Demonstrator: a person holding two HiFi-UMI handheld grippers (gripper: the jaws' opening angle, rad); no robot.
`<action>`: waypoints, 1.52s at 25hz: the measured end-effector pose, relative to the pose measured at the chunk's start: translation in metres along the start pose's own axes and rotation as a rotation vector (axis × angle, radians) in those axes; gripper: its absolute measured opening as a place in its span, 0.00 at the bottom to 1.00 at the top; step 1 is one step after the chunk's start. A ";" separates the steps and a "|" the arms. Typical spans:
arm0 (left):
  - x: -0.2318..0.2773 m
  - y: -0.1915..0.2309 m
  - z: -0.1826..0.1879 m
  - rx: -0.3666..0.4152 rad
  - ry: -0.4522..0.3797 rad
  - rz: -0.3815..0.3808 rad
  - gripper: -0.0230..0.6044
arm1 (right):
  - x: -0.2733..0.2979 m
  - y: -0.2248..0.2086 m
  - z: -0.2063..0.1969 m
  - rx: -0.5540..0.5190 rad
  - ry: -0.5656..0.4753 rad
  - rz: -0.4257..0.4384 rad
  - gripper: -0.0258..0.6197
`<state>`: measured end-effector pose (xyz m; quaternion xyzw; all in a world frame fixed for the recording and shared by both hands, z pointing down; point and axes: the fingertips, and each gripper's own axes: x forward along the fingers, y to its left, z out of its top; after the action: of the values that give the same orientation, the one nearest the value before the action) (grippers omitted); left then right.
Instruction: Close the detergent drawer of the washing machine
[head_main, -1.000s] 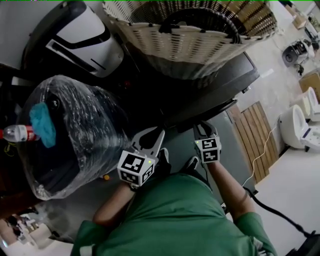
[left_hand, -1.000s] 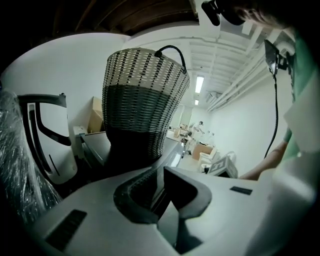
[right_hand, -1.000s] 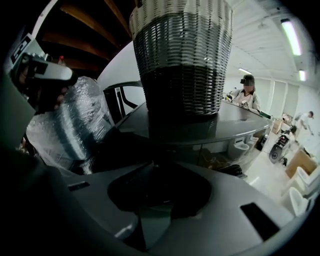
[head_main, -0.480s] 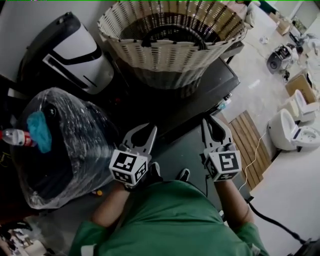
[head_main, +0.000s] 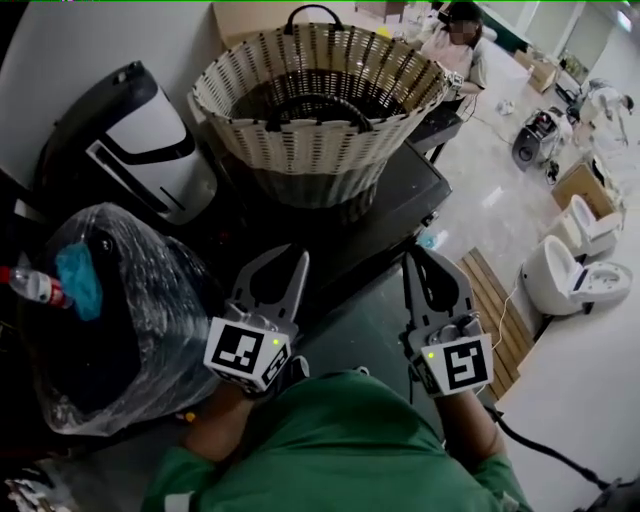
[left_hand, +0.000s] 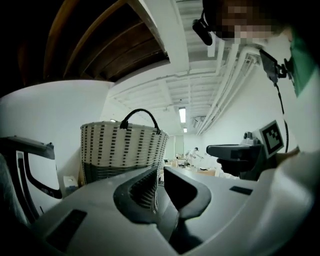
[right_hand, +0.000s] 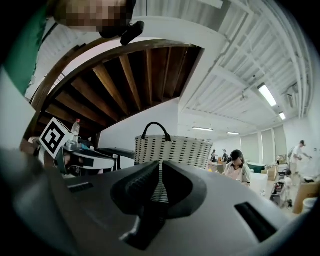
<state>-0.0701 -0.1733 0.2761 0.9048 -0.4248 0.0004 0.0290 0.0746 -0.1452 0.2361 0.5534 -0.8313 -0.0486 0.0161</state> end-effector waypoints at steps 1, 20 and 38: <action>-0.001 -0.003 0.008 0.026 -0.021 0.000 0.13 | -0.003 -0.001 0.003 -0.003 -0.010 0.000 0.10; -0.010 -0.026 0.017 0.063 -0.018 0.006 0.13 | -0.023 -0.011 0.003 0.052 -0.025 -0.003 0.10; -0.004 -0.040 0.009 0.064 0.020 0.004 0.13 | -0.030 -0.019 -0.007 0.068 -0.007 0.017 0.09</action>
<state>-0.0420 -0.1448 0.2648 0.9044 -0.4261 0.0232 0.0044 0.1044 -0.1249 0.2422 0.5466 -0.8371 -0.0222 -0.0055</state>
